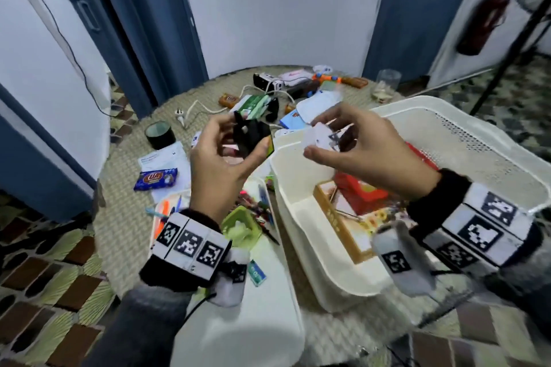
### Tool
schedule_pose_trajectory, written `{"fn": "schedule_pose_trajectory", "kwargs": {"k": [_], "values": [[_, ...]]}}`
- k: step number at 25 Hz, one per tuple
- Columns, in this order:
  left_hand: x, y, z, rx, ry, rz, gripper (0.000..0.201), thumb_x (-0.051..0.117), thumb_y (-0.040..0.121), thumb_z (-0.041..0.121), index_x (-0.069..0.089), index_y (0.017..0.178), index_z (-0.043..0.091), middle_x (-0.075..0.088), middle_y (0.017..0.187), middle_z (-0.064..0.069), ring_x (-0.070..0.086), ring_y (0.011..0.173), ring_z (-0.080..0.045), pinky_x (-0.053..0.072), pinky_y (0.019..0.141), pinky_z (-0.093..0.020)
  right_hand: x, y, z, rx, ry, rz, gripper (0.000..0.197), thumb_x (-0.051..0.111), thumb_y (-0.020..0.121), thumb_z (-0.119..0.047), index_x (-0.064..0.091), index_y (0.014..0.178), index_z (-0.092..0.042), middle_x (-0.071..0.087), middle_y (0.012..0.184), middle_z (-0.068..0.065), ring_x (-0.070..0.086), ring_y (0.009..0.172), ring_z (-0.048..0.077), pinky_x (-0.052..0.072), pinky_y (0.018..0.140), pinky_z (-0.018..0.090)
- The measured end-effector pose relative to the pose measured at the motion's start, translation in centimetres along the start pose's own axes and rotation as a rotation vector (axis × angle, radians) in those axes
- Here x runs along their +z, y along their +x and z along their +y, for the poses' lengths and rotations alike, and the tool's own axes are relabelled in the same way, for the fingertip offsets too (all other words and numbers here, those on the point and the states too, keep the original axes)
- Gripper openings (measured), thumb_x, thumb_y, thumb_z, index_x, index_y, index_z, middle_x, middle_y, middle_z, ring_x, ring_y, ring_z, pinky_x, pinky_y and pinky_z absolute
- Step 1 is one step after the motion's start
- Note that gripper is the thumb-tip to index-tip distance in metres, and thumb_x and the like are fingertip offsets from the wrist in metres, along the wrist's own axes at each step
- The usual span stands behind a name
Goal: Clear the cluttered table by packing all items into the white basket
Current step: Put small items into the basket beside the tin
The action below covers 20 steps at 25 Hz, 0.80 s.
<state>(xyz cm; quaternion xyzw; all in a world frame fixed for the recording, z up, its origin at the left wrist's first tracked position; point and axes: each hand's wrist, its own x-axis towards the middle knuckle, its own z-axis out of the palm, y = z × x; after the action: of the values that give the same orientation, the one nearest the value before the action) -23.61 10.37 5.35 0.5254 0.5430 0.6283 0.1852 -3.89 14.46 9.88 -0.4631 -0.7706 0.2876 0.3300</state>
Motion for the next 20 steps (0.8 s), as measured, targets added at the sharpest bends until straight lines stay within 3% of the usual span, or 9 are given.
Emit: {"fn": "schedule_pose_trajectory", "kwargs": {"k": [3,5,7,9,13,17,20], "values": [[4.8,3.1,2.2,0.052,-0.002,-0.186,0.043,0.082,0.071,0.021,0.055,0.104,0.020,0.062,0.094,0.017,0.057,0.073,0.009,0.045,0.064,-0.011,-6.0,1.8,4.2,-0.021,-0.122,-0.048,0.031,0.078,0.071,-0.016,0.062,0.098,-0.019,0.060,0.084,-0.005,0.052,0.056,-0.006,0.042,0.057,0.008],[8.8,4.7,2.8,0.053,0.069,-0.331,0.044,0.084,0.069,0.021,0.055,0.101,0.022,0.061,0.092,0.017,0.058,0.072,0.008,0.048,0.064,-0.014,-9.6,3.1,8.6,0.013,-0.222,-0.133,0.031,0.079,0.070,-0.015,0.061,0.095,-0.023,0.062,0.085,0.000,0.054,0.056,-0.004,0.046,0.059,0.014],[12.9,5.9,2.5,0.028,0.123,-0.437,0.043,0.084,0.069,0.019,0.058,0.102,0.016,0.061,0.091,0.012,0.058,0.068,0.006,0.050,0.062,-0.018,-12.7,4.4,13.0,0.027,-0.367,-0.286,0.033,0.082,0.069,-0.020,0.061,0.093,-0.029,0.065,0.088,0.002,0.056,0.063,0.000,0.047,0.064,0.019],[16.1,6.2,1.7,-0.020,0.145,-0.517,0.044,0.087,0.065,0.019,0.058,0.099,0.019,0.063,0.091,0.002,0.057,0.065,-0.001,0.051,0.061,-0.022,-14.4,5.0,15.9,0.002,-0.516,-0.491,0.036,0.082,0.070,-0.027,0.059,0.097,-0.032,0.063,0.094,-0.002,0.054,0.071,-0.002,0.042,0.064,0.012],[20.7,4.8,-1.3,-0.164,0.191,-0.618,0.044,0.086,0.066,0.012,0.059,0.101,0.012,0.059,0.082,0.002,0.058,0.066,-0.012,0.046,0.059,-0.015,-14.6,5.5,20.0,-0.103,-0.668,-0.894,0.041,0.081,0.071,-0.029,0.060,0.106,-0.026,0.061,0.093,-0.005,0.051,0.072,0.001,0.038,0.063,0.015],[22.3,2.9,-4.1,-0.254,0.278,-0.643,0.046,0.086,0.065,0.017,0.058,0.101,0.013,0.060,0.083,0.001,0.058,0.072,-0.013,0.041,0.056,-0.009,-11.9,5.3,22.8,-0.196,-0.719,-1.194,0.039,0.082,0.069,-0.023,0.065,0.104,-0.021,0.063,0.090,-0.002,0.048,0.069,0.006,0.034,0.061,0.019],[22.4,1.9,-5.6,-0.302,0.337,-0.658,0.045,0.086,0.065,0.022,0.058,0.099,0.014,0.063,0.085,-0.004,0.061,0.074,-0.020,0.039,0.053,-0.011,-9.6,4.6,24.4,-0.261,-0.714,-1.425,0.041,0.081,0.070,-0.016,0.066,0.109,-0.016,0.059,0.085,-0.005,0.046,0.068,0.008,0.031,0.053,0.015]]}}
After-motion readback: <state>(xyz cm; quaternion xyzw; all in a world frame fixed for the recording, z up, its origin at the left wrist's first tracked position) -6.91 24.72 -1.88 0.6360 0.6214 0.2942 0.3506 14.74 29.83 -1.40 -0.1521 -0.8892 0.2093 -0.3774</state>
